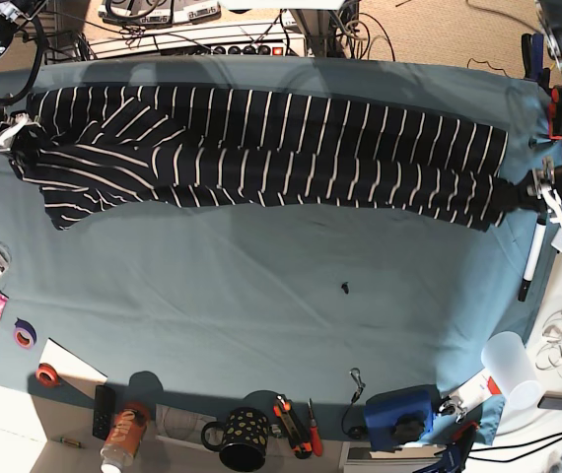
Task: Layout the t-shirt on the table in an organized manner, then fold the t-shirt properly
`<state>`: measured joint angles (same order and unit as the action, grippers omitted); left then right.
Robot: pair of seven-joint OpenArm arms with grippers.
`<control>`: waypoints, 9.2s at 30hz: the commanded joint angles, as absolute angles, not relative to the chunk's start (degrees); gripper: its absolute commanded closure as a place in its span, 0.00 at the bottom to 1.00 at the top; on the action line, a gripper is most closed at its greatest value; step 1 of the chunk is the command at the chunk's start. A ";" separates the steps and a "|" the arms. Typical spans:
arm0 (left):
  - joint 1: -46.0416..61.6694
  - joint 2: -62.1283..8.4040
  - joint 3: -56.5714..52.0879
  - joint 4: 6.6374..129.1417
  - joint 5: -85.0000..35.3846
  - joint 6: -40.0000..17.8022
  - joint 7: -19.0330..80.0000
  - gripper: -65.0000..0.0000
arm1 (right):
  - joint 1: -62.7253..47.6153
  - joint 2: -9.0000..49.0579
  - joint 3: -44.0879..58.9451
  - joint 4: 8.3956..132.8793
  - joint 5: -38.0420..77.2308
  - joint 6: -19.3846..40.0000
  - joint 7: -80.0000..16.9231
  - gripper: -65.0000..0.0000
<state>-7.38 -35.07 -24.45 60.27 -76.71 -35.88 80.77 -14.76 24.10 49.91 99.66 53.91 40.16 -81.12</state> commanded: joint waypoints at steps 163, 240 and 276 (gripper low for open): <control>9.65 -29.58 -23.40 116.05 -40.38 -29.23 73.41 1.00 | -11.42 20.62 35.24 100.38 30.39 34.41 -64.71 0.68; 9.04 -5.87 11.97 115.79 -6.50 -12.27 56.34 0.62 | -11.40 20.64 35.31 100.47 39.66 35.59 -62.50 0.68; 10.66 -5.61 21.19 127.85 -7.68 -11.38 57.23 0.63 | -6.13 15.59 15.62 100.38 66.19 40.00 -77.36 0.68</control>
<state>10.94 -5.89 21.21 126.76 -7.51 -11.38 58.30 -6.63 14.81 15.29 99.55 64.79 39.92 -78.70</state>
